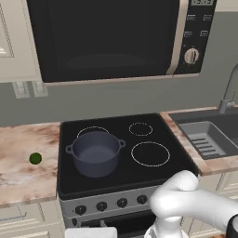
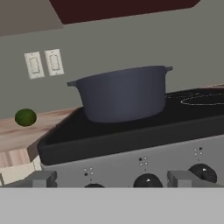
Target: Turn on the burner for the pot on the stove. Wait thirty seconds for the pot to heat up. Then add the lime to the pot.
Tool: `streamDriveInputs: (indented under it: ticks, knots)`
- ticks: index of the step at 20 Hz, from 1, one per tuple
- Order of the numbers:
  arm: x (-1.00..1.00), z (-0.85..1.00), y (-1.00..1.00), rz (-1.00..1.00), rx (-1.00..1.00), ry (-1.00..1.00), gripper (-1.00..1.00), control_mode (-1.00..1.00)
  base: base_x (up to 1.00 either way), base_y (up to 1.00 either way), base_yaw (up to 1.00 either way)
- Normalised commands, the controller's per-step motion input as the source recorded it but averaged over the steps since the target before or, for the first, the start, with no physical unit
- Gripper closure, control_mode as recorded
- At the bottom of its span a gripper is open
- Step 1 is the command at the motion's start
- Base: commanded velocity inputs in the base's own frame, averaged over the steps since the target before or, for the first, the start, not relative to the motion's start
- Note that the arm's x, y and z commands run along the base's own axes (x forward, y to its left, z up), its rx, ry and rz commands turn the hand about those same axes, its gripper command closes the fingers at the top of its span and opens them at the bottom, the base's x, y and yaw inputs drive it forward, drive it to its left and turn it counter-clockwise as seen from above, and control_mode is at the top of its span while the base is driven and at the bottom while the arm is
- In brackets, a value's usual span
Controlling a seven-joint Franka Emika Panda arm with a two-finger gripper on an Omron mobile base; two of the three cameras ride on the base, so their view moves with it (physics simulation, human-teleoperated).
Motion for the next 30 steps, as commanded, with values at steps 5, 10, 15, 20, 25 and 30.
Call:
streamDriveInputs:
  ticks: [5,10,15,20,25,30]
  knots:
    - [0.08,-0.08,0.00,0.00,0.00,0.07,-1.00,-1.00,0.00,0.00,0.00]
    - [0.13,-0.09,0.00,0.00,0.00,0.06,-1.00,-1.00,0.00,0.00,0.00]
    - [0.24,-0.17,0.00,0.00,0.00,0.09,-1.00,-1.00,0.00,0.00,0.00]
    - [0.12,0.00,0.00,0.00,-0.03,0.00,-1.00,-1.00,0.00,0.00,0.00]
    - [0.16,-0.09,0.10,0.00,-0.01,0.01,-1.00,-1.00,0.00,0.00,0.00]
    - [0.14,-0.17,0.17,0.00,0.00,0.05,-1.00,-1.00,0.00,0.00,0.00]
